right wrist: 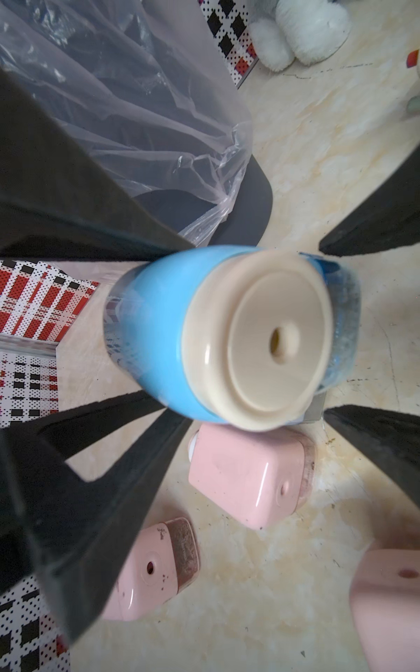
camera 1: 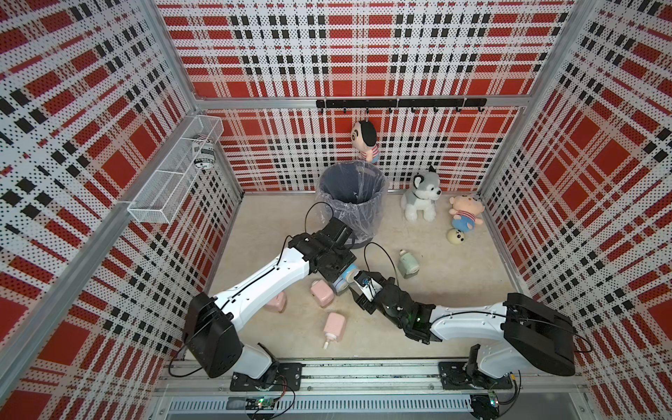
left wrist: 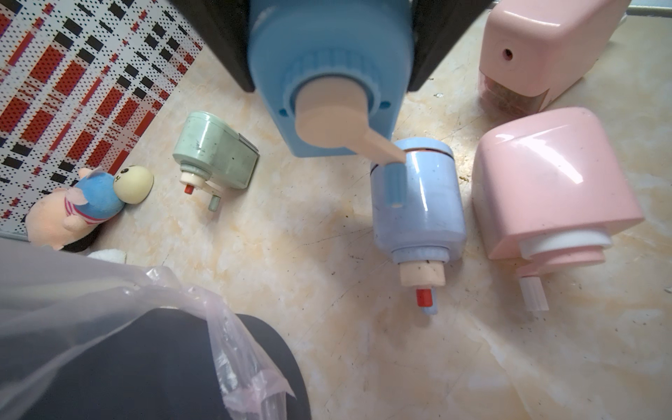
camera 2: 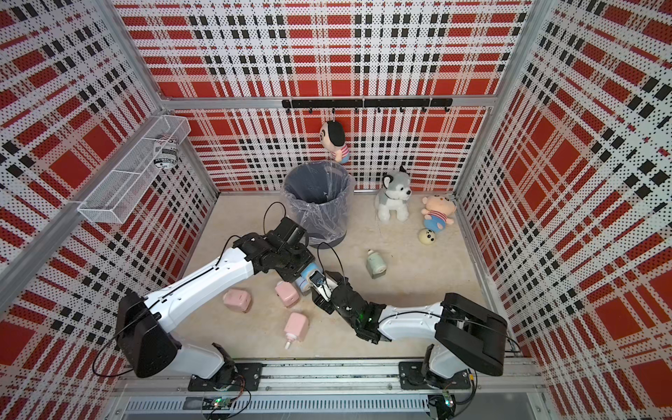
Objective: Take out the pencil sharpener tray and clean the shavings
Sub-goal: Open the container of the pencil sharpener.
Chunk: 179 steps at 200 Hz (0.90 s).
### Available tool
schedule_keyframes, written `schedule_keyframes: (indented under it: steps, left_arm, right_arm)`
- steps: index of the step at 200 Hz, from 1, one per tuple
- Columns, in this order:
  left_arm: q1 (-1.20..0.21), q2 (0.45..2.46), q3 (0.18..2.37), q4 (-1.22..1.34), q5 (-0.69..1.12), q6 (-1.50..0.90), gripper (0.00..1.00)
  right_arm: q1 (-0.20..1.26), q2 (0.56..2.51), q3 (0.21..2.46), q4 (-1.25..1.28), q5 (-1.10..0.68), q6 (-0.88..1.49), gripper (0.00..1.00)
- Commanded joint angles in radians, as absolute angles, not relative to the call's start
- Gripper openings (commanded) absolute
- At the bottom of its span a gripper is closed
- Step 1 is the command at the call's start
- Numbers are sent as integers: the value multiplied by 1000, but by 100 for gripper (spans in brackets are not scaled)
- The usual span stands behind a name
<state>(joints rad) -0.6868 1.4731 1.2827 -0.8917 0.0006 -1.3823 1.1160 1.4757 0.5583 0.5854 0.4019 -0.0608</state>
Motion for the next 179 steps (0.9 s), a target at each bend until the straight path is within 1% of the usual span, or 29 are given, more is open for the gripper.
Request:
schedule_keyframes:
  steps: [1, 31, 49, 64, 84, 149, 162, 179]
  left_arm:
    - [-690, 1470, 1282, -894, 8, -1378, 17]
    - [-692, 1473, 1285, -894, 7, -1379, 16]
    - [-693, 1475, 1284, -893, 9, -1379, 17]
    - [-696, 1475, 1284, -894, 10, -1381, 16]
    - [-699, 1477, 1285, -893, 12, -1381, 16]
    - [-704, 1486, 1294, -893, 7, -1385, 16]
    - [-704, 1487, 1294, -894, 7, -1385, 16]
    - [-706, 1492, 1297, -893, 7, -1386, 16]
  right_arm:
    - [1111, 1497, 578, 636, 427, -68, 69]
    - [1111, 1503, 578, 652, 449, -74, 71]
    - [1111, 1506, 582, 652, 463, -78, 69]
    - [1111, 1510, 584, 655, 473, -81, 65]
    - [1111, 1517, 588, 656, 476, -81, 65]
    - [1111, 1538, 602, 663, 475, -82, 71]
    - [1111, 1541, 601, 666, 473, -81, 70]
    - [1109, 1545, 602, 670, 469, -80, 65]
